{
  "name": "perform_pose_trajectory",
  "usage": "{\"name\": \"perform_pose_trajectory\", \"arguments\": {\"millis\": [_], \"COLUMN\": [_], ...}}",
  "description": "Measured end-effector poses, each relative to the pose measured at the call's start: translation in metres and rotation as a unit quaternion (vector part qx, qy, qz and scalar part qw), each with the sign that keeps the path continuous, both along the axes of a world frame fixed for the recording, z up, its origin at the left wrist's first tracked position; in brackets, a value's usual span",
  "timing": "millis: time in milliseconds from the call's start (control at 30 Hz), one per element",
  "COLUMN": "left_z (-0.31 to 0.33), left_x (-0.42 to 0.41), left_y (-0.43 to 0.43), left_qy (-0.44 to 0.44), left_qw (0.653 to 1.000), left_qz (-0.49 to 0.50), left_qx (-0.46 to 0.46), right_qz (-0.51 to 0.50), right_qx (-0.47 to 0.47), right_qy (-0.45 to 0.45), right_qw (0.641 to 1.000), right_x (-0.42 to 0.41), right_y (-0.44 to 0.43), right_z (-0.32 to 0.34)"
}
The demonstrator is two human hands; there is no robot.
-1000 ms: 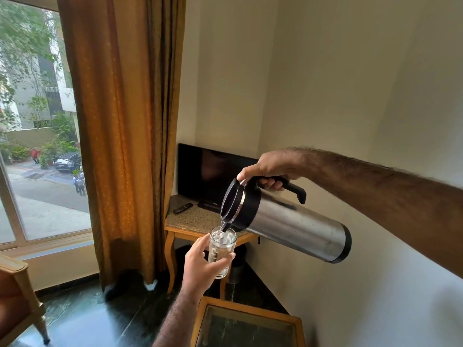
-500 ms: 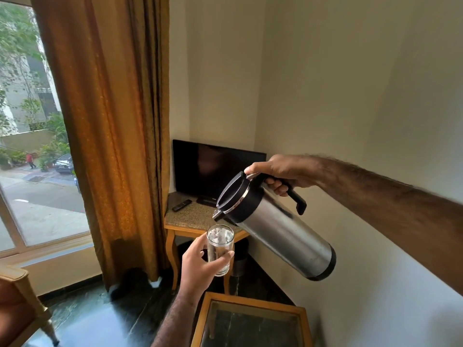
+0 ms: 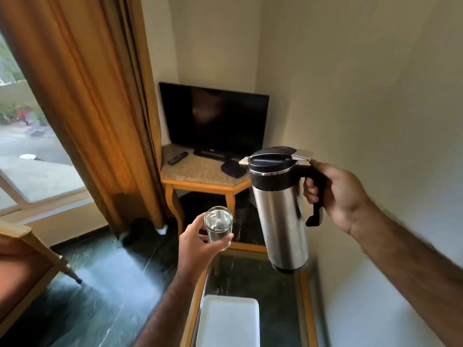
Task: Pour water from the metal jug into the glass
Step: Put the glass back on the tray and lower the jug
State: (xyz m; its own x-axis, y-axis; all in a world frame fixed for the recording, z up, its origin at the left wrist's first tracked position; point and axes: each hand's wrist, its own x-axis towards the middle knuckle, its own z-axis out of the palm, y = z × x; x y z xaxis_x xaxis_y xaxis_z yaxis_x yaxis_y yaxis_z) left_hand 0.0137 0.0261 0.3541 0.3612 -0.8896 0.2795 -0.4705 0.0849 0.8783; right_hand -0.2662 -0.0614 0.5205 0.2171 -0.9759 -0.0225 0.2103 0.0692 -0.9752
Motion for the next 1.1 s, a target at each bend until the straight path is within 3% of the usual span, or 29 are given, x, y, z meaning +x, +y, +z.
{"name": "perform_pose_trajectory", "arguments": {"millis": [467,700,967,1100], "left_z": [-0.181,-0.308,-0.430,-0.464], "left_x": [-0.033,-0.053,-0.055,-0.057], "left_y": [-0.003,0.007,0.015,0.021], "left_qy": [0.009,0.001,-0.030,-0.042], "left_qw": [0.986,0.975,0.958,0.952], "left_qz": [-0.006,-0.019,-0.048,-0.014], "left_qx": [0.165,0.219,0.282,0.304], "right_qz": [-0.184,-0.244,-0.283,-0.278], "right_qx": [0.094,0.107,0.134,0.140], "right_qy": [-0.125,-0.121,-0.146,-0.156], "right_qw": [0.970,0.956,0.938,0.937], "right_x": [-0.037,-0.061,-0.072,-0.072], "right_y": [0.041,0.054,0.061,0.068], "right_z": [-0.272,-0.400,-0.505,-0.538]}}
